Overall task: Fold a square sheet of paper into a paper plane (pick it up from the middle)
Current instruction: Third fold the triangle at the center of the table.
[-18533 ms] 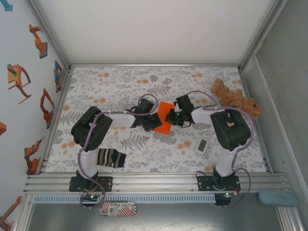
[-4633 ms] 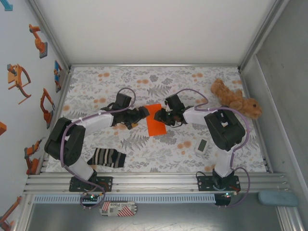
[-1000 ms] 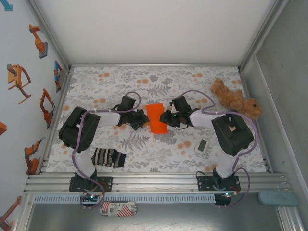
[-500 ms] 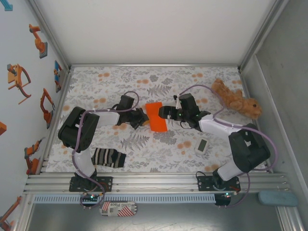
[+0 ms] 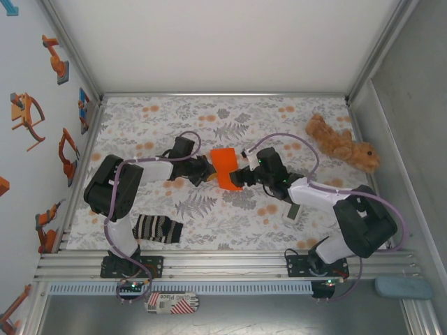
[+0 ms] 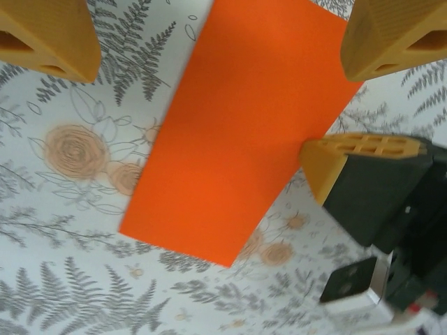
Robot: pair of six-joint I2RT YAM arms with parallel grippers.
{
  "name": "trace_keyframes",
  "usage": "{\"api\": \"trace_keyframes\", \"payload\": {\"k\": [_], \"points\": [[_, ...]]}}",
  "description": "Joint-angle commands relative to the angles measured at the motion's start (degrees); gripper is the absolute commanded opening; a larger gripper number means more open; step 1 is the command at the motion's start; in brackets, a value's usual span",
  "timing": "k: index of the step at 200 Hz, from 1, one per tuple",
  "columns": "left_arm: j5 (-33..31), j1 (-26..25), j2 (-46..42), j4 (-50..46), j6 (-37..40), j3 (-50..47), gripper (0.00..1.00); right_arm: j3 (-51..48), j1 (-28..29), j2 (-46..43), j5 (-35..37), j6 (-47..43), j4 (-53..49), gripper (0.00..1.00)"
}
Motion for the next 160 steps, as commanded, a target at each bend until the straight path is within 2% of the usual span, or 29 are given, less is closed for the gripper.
{"api": "trace_keyframes", "payload": {"k": [1,63,110,160], "points": [[0.9,0.4,-2.1,-2.9,-0.6,2.0,0.0,1.6,2.6,2.1,1.6,-8.2,1.4,0.87],[1.2,0.6,-2.3,-3.4,-0.4,2.5,0.0,-1.4,8.0,7.2,4.9,-15.5,6.1,0.87],[1.5,0.6,-2.4,-3.8,-0.2,2.6,0.0,-0.8,8.9,9.9,8.0,-19.7,5.4,0.72],[1.5,0.6,-2.0,-3.9,-0.2,2.8,0.0,-0.4,9.8,10.4,8.8,-21.6,6.7,0.69]]}}
